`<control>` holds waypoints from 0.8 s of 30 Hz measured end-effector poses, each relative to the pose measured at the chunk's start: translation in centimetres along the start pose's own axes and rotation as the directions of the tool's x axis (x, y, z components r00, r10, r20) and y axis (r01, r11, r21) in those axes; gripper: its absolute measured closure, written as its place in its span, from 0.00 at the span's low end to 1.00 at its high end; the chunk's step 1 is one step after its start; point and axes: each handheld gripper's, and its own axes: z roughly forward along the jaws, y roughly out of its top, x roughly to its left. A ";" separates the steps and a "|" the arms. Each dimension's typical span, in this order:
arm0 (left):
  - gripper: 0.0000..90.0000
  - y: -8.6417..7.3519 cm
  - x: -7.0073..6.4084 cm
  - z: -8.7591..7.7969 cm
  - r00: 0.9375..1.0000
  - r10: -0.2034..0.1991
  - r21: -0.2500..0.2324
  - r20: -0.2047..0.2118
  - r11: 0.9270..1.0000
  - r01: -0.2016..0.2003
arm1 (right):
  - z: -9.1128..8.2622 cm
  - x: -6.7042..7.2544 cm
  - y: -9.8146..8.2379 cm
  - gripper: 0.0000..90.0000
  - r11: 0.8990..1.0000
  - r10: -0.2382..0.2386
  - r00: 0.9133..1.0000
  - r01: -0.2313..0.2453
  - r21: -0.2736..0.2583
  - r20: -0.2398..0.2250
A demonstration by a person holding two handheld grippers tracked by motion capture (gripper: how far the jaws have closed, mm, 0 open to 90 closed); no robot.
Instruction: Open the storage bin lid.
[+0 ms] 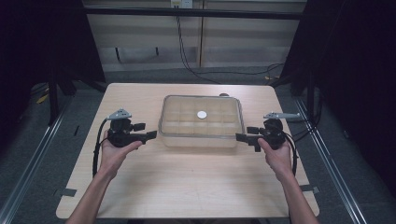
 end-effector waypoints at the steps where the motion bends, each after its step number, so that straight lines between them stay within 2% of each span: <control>1: 0.36 0.3 0.1 0.1 1.000 0.011 0.003 0.002 1.000 -0.011 | 0.1 -0.1 0.2 0.29 1.000 0.001 1.000 -0.001 0.003 0.008; 3: 0.35 0.6 0.3 0.3 1.000 0.005 0.005 0.015 1.000 -0.005 | 0.2 -0.4 0.5 0.28 1.000 0.004 1.000 -0.004 -0.003 0.025; 4: 0.34 0.8 0.5 0.4 1.000 0.016 0.013 0.010 1.000 -0.016 | 0.2 -0.5 0.7 0.28 1.000 0.001 1.000 -0.001 -0.005 0.026; 8: 0.34 1.2 1.1 1.0 1.000 -0.030 0.004 0.002 1.000 0.030 | 0.6 -1.3 1.3 0.23 1.000 -0.008 0.999 0.008 0.000 0.046; 11: 0.35 1.5 1.2 1.4 1.000 -0.015 0.016 -0.002 1.000 0.015 | 0.8 -1.9 1.6 0.24 1.000 0.005 0.998 -0.005 -0.004 0.055; 13: 0.35 1.9 1.3 1.6 1.000 -0.011 0.008 -0.006 1.000 0.011 | 0.9 -2.7 2.2 0.26 0.999 0.039 0.999 -0.039 -0.020 0.036; 14: 0.35 2.0 1.4 1.7 1.000 -0.007 0.005 -0.011 1.000 0.007 | 0.9 -2.7 2.2 0.26 0.999 0.039 0.999 -0.039 -0.020 0.036; 16: 0.34 2.0 1.5 2.1 1.000 -0.017 -0.006 -0.014 1.000 0.017 | 1.2 -3.0 2.5 0.26 0.999 0.040 0.999 -0.040 -0.013 0.032; 19: 0.34 1.5 1.7 3.1 1.000 -0.009 0.021 -0.010 1.000 0.009 | 1.8 -3.3 2.8 0.26 0.999 0.038 0.998 -0.039 0.011 0.044; 21: 0.34 1.3 1.7 3.6 1.000 0.002 0.044 -0.022 0.999 -0.001 | 2.3 -3.4 2.7 0.27 0.999 0.032 0.998 -0.034 0.025 0.051; 24: 0.32 1.4 1.9 3.7 1.000 -0.015 0.032 0.000 0.999 0.015 | 2.9 -3.7 2.4 0.27 0.998 0.039 0.998 -0.041 0.039 0.052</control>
